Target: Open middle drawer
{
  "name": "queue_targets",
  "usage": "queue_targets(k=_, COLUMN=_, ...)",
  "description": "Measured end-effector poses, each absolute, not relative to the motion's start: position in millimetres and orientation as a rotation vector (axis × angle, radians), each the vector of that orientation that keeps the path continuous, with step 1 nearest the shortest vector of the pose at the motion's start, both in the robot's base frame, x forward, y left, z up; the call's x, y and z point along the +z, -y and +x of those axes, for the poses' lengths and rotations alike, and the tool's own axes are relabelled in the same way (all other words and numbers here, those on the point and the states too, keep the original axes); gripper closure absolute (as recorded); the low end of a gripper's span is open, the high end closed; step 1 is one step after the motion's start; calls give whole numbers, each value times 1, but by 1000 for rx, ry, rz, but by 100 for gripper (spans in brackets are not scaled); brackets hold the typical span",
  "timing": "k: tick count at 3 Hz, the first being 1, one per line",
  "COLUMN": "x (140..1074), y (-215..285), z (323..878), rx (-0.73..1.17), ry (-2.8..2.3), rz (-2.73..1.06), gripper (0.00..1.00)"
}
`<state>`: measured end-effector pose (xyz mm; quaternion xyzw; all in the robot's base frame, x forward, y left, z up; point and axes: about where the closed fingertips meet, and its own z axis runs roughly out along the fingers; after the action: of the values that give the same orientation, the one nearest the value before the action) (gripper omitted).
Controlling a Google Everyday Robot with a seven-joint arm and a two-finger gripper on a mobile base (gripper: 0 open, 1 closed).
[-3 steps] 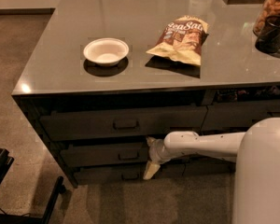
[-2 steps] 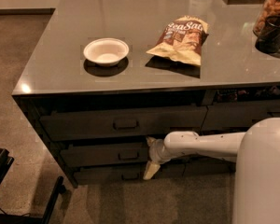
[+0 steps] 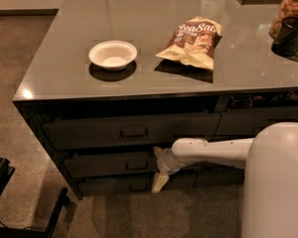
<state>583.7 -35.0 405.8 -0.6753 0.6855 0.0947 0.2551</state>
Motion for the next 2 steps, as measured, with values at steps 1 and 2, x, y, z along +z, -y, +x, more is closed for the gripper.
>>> queue_targets(k=1, x=401, y=35, z=579, rx=289, ry=-1876, rz=-1847, gripper=0)
queue_targets(k=2, x=399, y=36, z=571, rx=323, ry=-1890, rz=-1855, gripper=0)
